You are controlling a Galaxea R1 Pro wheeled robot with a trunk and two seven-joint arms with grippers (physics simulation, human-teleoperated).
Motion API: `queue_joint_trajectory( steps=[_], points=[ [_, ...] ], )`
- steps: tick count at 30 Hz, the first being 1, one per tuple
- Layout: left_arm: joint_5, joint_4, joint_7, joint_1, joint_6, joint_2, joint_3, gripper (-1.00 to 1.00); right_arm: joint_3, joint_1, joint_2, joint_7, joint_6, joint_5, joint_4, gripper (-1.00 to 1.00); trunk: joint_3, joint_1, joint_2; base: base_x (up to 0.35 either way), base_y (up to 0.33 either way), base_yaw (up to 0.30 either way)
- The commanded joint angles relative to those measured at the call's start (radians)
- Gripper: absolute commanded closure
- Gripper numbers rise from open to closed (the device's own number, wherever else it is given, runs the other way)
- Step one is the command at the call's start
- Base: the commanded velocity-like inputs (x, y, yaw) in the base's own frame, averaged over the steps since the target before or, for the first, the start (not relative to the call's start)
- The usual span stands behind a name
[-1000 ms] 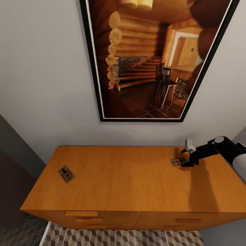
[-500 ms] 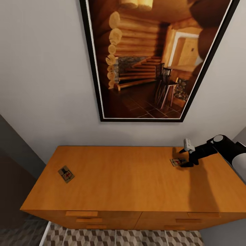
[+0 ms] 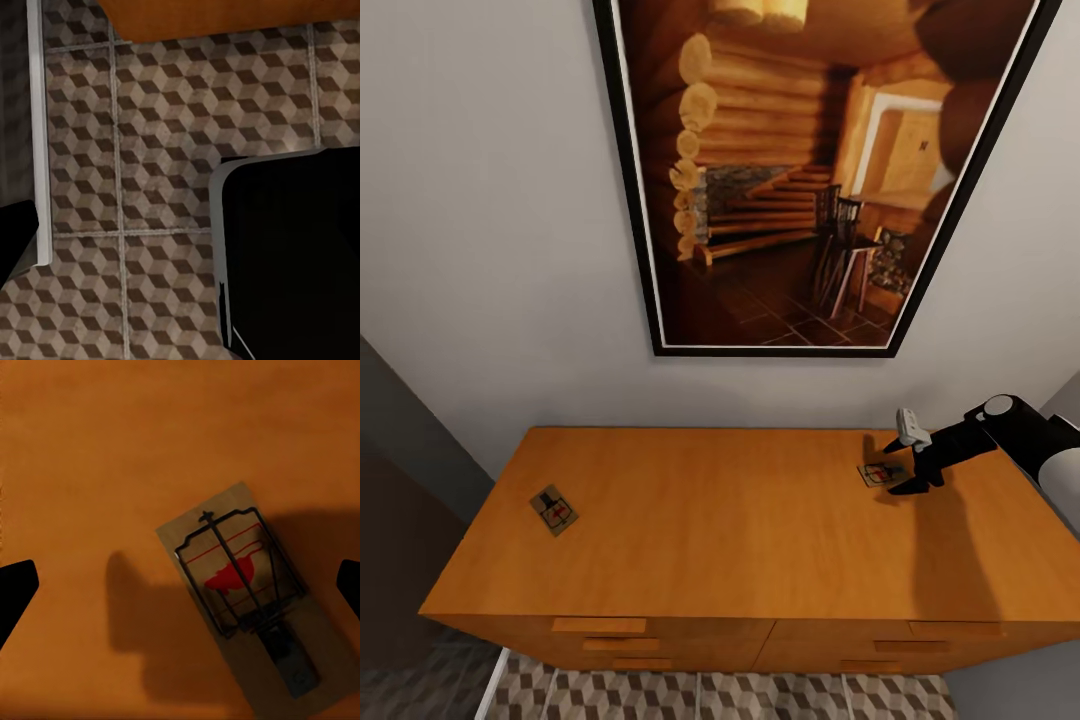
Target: Take the four mousetraps from the cabinet in the bathroom and place them on the bathroom floor. Make sure all four end up on the same floor surface, and ensure that at least two of them are either under or directly next to the same bathroom sink.
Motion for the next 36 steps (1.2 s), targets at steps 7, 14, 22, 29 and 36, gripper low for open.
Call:
queue_joint_trajectory(
  steps=[7, 14, 22, 29, 36],
  points=[
    [0.003, 0.004, 0.004, -0.002, -0.005, 0.0, -0.009, -1.0, -0.003, 0.0, -0.001, 0.003, -0.01, 0.017, -0.001, -1.0, -0.002, 0.001, -0.002, 0.0, 0.0, 0.0],
    [0.003, 0.003, 0.004, -0.002, -0.005, 0.0, -0.009, -1.0, -0.003, 0.0, -0.001, 0.033, -0.01, 0.017, 0.0, -1.0, -0.002, 0.001, -0.002, 0.0, -0.004, 0.0],
    [0.003, 0.004, 0.004, -0.002, -0.005, 0.0, -0.009, -1.0, -0.004, 0.0, 0.001, 0.056, -0.01, 0.015, 0.001, -1.0, -0.002, 0.001, -0.002, 0.0, -0.149, 0.0],
    [0.003, 0.004, 0.004, -0.002, -0.005, 0.0, -0.009, -1.0, -0.004, -0.001, 0.003, 0.064, -0.009, 0.014, 0.001, -1.0, -0.002, 0.001, -0.002, 0.0, -0.103, 0.0],
    [0.003, 0.003, 0.004, -0.002, -0.005, 0.0, -0.009, -1.0, -0.007, -0.001, 0.008, 0.114, -0.007, 0.011, 0.0, -1.0, -0.002, 0.001, -0.002, 0.0, -0.012, 0.0]
  ],
)
